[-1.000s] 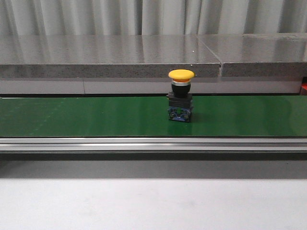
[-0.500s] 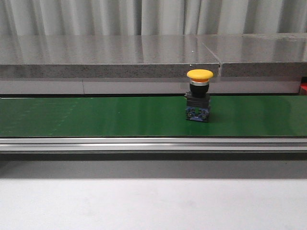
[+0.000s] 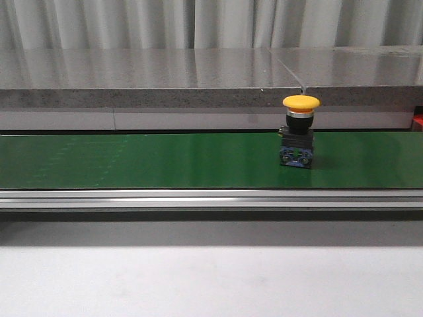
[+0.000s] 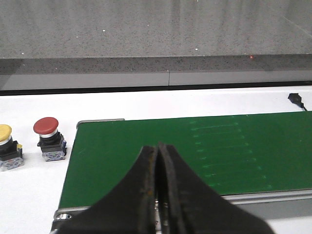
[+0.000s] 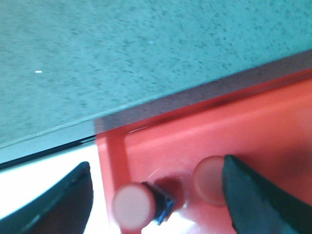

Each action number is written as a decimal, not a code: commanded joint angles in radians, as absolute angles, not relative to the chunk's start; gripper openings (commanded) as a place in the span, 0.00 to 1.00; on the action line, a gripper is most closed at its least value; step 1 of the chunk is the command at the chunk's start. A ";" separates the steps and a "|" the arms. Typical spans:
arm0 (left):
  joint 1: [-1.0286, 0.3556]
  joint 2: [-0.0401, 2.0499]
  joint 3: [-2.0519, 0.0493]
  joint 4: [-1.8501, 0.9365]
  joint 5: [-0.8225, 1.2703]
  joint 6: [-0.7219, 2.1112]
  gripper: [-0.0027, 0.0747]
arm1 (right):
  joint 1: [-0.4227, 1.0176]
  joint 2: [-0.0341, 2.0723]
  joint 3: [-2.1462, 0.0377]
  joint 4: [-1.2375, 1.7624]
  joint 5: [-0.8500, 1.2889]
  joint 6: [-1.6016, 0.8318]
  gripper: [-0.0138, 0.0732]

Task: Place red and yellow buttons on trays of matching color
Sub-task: 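Move the right gripper back and grasp the yellow button off the belt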

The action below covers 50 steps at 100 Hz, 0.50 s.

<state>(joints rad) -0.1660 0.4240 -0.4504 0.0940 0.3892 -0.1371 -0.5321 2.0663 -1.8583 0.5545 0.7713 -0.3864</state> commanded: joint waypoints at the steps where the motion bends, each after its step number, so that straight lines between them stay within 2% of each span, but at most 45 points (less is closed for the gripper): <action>1: -0.174 0.429 -0.476 0.096 0.307 -0.140 0.01 | -0.530 1.947 -1.894 0.590 0.783 -0.405 0.79; 20: -0.174 0.429 -0.476 0.096 0.307 -0.140 0.01 | -0.492 1.828 -1.890 0.589 0.834 -0.450 0.79; 50: -0.174 0.429 -0.476 0.096 0.307 -0.140 0.01 | -0.423 1.686 -1.888 0.589 1.043 -0.457 0.79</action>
